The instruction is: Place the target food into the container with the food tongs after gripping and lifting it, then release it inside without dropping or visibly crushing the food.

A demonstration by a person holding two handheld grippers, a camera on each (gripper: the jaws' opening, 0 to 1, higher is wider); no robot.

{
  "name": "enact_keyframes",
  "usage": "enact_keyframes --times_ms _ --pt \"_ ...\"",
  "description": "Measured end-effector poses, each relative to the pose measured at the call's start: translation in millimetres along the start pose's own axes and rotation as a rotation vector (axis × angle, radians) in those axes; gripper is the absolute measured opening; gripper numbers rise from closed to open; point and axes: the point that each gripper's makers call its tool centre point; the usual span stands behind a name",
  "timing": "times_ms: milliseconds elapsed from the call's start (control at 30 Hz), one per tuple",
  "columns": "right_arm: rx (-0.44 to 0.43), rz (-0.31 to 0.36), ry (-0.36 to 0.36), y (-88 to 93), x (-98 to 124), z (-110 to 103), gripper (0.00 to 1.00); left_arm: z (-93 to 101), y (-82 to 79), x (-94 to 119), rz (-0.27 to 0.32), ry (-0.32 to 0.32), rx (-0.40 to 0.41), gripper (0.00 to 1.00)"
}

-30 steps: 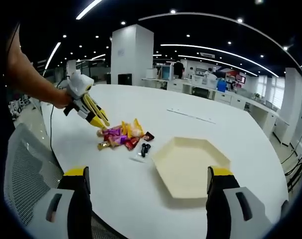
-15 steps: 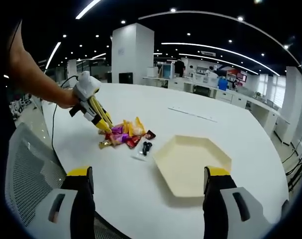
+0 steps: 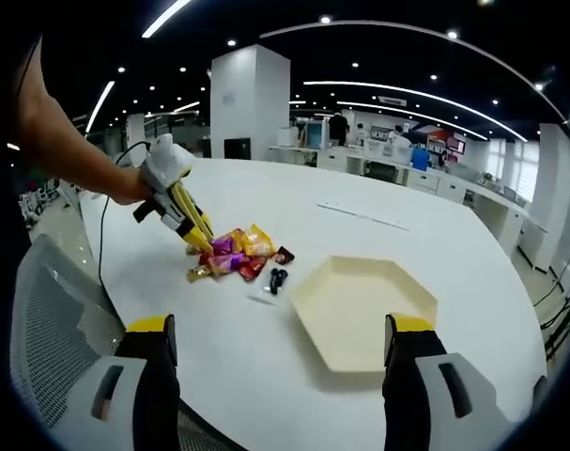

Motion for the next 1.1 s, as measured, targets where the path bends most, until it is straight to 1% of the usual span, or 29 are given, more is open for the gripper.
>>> enact_keyframes --times_ms 133,300,367,400,433,500,567,600,667,767,867,967,1100 --pt "0.001 -0.003 -0.006 0.5 0 -1 0.9 1.0 -2.8 5 0.001 0.019 -0.017 0.17" --pt "0.002 -0.009 -0.003 1.7 0 0 0.9 -4.6 -9.7 12 0.012 0.032 0.004 0.17" --pt "0.008 -0.012 0.004 2.5 -1 1 0.94 -5.2 -13.4 15 0.013 0.039 -0.004 0.17" --pt "0.025 -0.005 0.019 1.2 -1 5 0.98 -6.5 -14.6 17 0.008 0.034 -0.011 0.17" --pt "0.036 0.01 0.032 -1.3 -1 7 0.99 -9.6 -15.5 18 0.006 0.03 -0.019 0.17" --pt "0.013 0.001 0.016 1.3 -1 5 1.0 -11.3 -17.1 20 0.008 0.05 0.012 0.17" --pt "0.026 -0.009 0.017 3.5 -1 6 1.0 -11.4 -19.4 22 0.007 0.065 0.009 0.17" --pt "0.04 0.006 0.008 1.1 -2 5 1.0 -10.0 -20.6 23 0.007 0.077 0.005 0.17" --pt "0.033 0.023 -0.015 -0.8 -3 1 1.0 -4.7 -25.0 26 0.01 0.117 0.002 0.18" --pt "0.036 0.051 -0.053 -4.5 -4 -6 0.99 -5.1 -31.0 31 0.015 0.138 -0.01 0.18" --pt "0.018 0.071 -0.089 -7.6 -4 -14 0.99 -5.2 -41.4 37 0.029 0.166 0.007 0.18" --pt "0.018 0.067 -0.087 -7.5 -4 -13 0.99 -5.5 -48.0 41 0.023 0.175 -0.028 0.18" --pt "0.019 0.073 -0.078 -8.8 -3 -12 0.99 -9.0 -56.0 46 0.018 0.179 -0.042 0.18"
Point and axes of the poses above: the point that each gripper's makers call its tool centre point, and the gripper's own axes: x roughly backward along the fingers, z roughly to its right, y roughly out of its underside, and after that the axes turned 8 degrees about z, right-handed
